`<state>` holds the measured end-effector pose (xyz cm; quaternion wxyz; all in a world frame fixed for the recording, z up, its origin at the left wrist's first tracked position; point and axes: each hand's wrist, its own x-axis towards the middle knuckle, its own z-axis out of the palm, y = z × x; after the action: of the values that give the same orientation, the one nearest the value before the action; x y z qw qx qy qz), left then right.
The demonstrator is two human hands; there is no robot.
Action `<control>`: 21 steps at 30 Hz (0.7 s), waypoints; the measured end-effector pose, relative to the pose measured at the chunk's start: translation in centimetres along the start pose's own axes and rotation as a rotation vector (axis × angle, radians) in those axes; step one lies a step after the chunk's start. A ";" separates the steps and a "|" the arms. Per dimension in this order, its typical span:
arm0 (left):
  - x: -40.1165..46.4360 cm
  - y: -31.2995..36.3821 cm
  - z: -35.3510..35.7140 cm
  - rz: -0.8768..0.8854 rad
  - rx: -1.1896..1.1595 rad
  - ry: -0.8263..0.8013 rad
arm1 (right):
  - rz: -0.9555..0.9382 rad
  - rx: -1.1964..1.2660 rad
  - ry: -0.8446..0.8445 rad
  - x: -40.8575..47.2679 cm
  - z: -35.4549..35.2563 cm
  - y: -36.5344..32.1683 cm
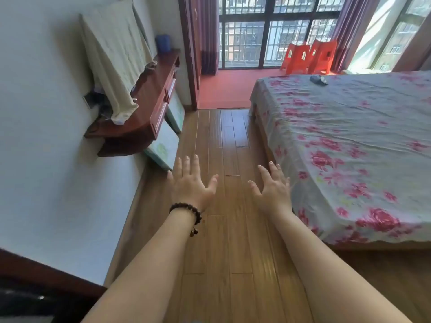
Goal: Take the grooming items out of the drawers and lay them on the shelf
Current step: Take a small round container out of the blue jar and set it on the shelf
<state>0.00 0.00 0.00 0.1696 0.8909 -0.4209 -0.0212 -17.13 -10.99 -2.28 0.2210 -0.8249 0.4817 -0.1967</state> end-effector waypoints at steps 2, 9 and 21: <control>1.0 0.1 0.7 -0.006 0.039 0.003 | 0.005 -0.028 0.006 1.1 0.3 0.5; 7.8 -0.8 4.6 -0.029 0.064 -0.028 | 0.036 -0.035 -0.040 7.7 3.7 2.4; 33.1 -1.4 8.1 -0.049 0.047 -0.083 | 0.038 -0.073 -0.069 32.2 9.3 -0.5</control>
<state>20.86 -26.53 -4.57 0.1306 0.9030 -0.4060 -0.0524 3.00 -37.58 -6.07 0.2112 -0.8294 0.4961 -0.1462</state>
